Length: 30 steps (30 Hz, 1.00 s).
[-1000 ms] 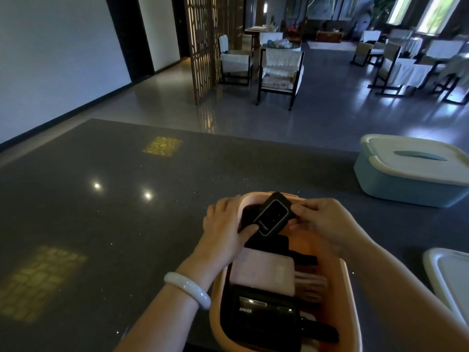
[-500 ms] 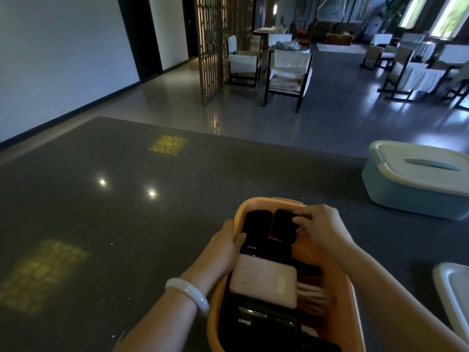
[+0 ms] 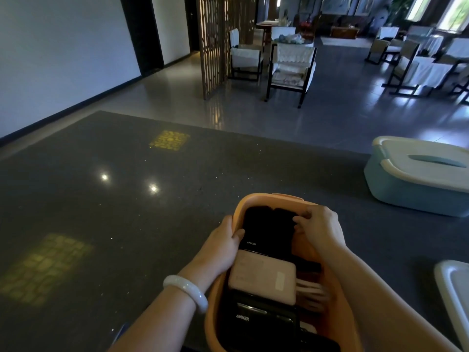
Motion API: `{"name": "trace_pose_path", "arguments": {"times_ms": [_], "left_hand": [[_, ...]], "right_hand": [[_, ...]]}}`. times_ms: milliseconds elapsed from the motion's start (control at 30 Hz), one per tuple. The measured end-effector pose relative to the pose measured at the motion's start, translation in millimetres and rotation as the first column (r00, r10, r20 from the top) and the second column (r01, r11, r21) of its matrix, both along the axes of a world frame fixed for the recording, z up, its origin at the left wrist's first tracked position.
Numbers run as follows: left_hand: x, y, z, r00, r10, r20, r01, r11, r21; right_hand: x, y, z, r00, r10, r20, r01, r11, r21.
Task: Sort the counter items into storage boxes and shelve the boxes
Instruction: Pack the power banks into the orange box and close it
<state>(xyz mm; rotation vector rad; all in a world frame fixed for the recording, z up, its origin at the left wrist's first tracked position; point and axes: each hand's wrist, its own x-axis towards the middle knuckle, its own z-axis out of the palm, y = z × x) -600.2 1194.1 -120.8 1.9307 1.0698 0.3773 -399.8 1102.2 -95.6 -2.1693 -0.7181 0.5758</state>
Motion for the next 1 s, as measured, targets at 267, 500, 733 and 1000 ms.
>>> {"name": "trace_pose_path", "arguments": {"times_ms": [267,500,733,1000], "left_hand": [[-1,-1,-1,1.000,0.012,-0.023,-0.011,1.000,0.023],[-1,-1,1,1.000,0.003,-0.014,-0.002,1.000,0.010],[-2,-1,4,1.000,0.000,-0.025,0.000,1.000,0.010],[-2,0,4,0.999,0.003,-0.032,-0.003,1.000,0.011]], "right_hand": [[-2,0,2,0.999,-0.019,-0.046,0.018,1.000,-0.024],[-1,1,2,0.995,0.035,0.090,-0.029,0.997,-0.066],[3,4,-6,0.960,0.106,0.258,-0.067,0.986,-0.154],[-2,-6,-9,0.920,0.237,0.313,-0.177,0.962,-0.209]]}}
